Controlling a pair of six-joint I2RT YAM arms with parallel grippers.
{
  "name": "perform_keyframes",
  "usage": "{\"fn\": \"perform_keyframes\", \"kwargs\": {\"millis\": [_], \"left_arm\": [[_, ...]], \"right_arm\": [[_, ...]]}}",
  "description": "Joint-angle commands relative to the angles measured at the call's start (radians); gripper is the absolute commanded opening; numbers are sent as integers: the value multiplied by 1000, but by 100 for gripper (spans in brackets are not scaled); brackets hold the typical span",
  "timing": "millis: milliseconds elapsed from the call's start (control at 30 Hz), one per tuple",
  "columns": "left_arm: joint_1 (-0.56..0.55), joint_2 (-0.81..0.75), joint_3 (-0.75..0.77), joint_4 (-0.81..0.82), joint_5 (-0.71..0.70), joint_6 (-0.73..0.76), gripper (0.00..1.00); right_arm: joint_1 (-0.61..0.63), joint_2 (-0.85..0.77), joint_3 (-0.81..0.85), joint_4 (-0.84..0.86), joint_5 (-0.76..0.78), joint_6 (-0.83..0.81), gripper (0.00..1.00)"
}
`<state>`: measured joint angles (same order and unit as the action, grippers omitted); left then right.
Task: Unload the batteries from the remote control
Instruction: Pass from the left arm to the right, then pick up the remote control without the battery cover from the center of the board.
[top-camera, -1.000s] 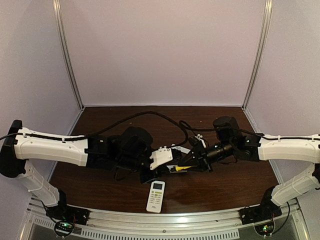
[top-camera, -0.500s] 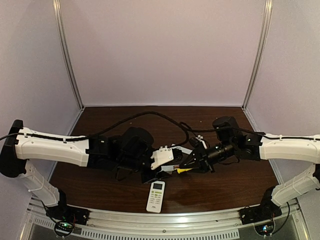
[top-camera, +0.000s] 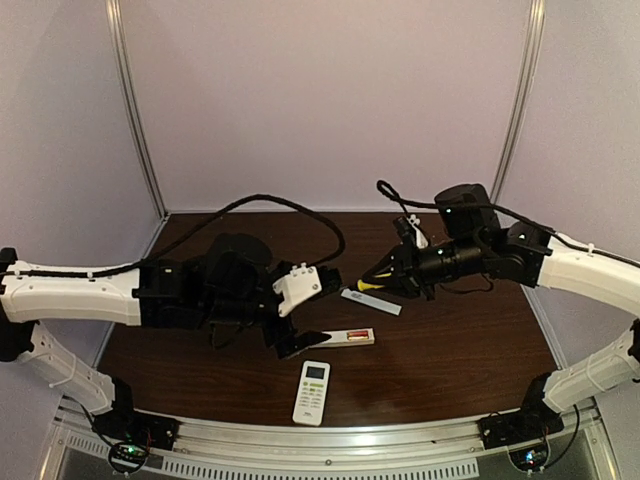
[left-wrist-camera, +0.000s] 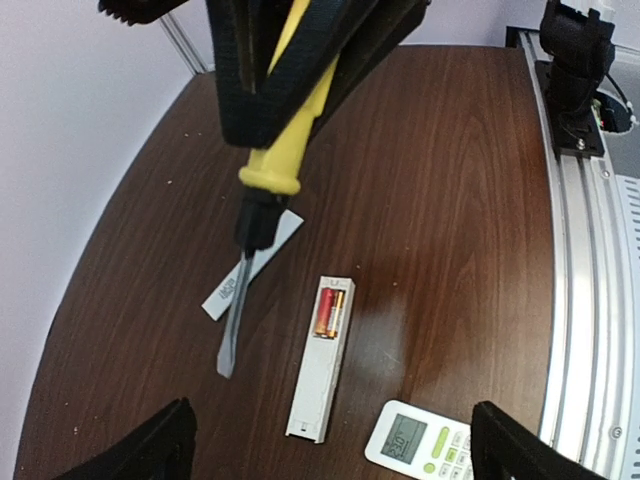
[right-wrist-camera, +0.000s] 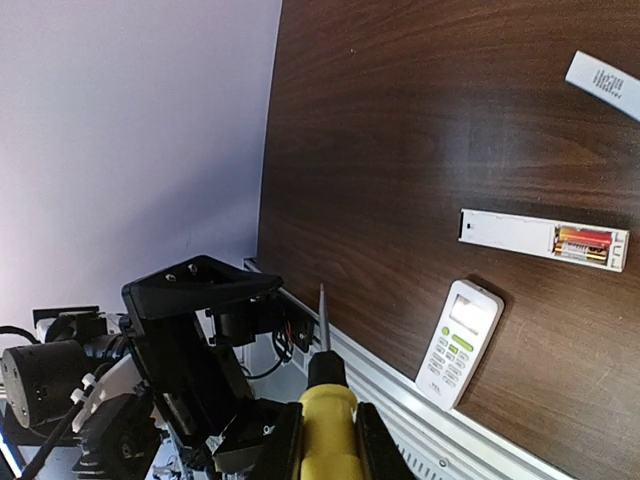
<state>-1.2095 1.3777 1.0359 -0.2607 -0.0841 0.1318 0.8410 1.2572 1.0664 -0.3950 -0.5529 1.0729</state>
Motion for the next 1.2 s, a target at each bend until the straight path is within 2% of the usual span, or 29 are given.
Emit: {"fn": "perform_keyframes", "kwargs": {"millis": [0, 67, 133, 333, 533, 633, 800, 1067, 1167], "left_arm": [[36, -64, -42, 34, -36, -9, 98], [55, -80, -48, 29, -20, -13, 97], [82, -99, -47, 16, 4, -34, 97], [182, -213, -162, 94, 128, -56, 97], [223, -208, -173, 68, 129, -86, 98], [242, -172, -162, 67, 179, -121, 97], [248, -83, -101, 49, 291, -178, 97], [248, 8, -13, 7, 302, -218, 97], [249, 29, -8, 7, 319, -216, 97]], "right_arm": [[5, -49, 83, -147, 209, -25, 0], [4, -65, 96, -176, 251, -20, 4], [5, -79, 115, -197, 288, -12, 0], [-3, -133, 111, -197, 400, -22, 0], [-91, -163, 27, -106, 331, -53, 0], [-157, -131, 77, -196, 284, -149, 0], [-198, -47, 197, -425, 305, -352, 0], [-232, -11, 197, -472, 244, -593, 0], [-238, 11, 211, -499, 229, -617, 0]]}}
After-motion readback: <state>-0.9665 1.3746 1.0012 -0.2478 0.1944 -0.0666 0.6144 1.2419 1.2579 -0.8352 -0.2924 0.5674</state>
